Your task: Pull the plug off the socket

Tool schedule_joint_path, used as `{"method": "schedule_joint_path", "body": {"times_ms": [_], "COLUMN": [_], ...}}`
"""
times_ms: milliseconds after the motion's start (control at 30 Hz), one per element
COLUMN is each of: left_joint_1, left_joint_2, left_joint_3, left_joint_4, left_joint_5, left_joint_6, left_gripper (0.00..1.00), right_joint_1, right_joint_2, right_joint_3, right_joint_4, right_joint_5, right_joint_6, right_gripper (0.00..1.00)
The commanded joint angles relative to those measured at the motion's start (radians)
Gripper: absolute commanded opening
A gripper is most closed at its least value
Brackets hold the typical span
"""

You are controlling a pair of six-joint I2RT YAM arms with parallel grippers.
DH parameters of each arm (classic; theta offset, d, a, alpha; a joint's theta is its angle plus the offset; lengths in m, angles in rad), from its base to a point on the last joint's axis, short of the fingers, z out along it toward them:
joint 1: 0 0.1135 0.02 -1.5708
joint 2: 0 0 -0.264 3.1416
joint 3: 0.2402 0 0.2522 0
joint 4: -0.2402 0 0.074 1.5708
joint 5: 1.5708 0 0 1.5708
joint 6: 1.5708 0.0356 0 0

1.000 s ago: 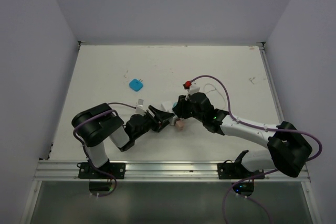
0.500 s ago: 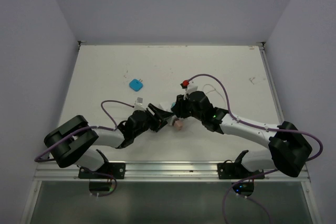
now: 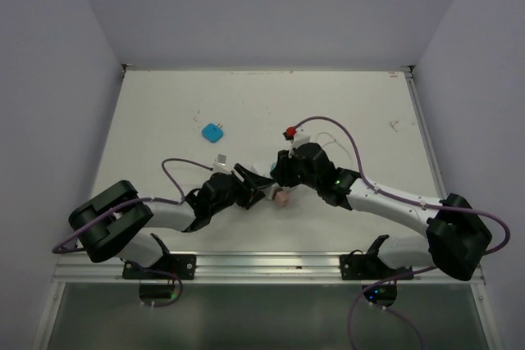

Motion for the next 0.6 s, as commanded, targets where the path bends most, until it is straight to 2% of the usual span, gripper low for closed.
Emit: {"method": "schedule_joint_path", "body": {"times_ms": [0,567], "left_joint_1": [0.016,0.005], "left_joint_2": [0.005,0.012], "left_joint_3": [-0.047,-0.093], "left_joint_4": [-0.258,-0.307], "left_joint_5": [-0.122,-0.133], "left_joint_6": [0.006,-0.02], "left_gripper": [0.0,0.0], "right_joint_1": [0.0,-0.038], "right_joint_2": [-0.098,-0.13], "right_joint_3": [0.087,0.113], "right_joint_4": [0.1,0.11], "right_joint_5": [0.044,0.066], "right_joint_6": [-0.003,-0.002], "right_gripper": [0.0,0.0]}}
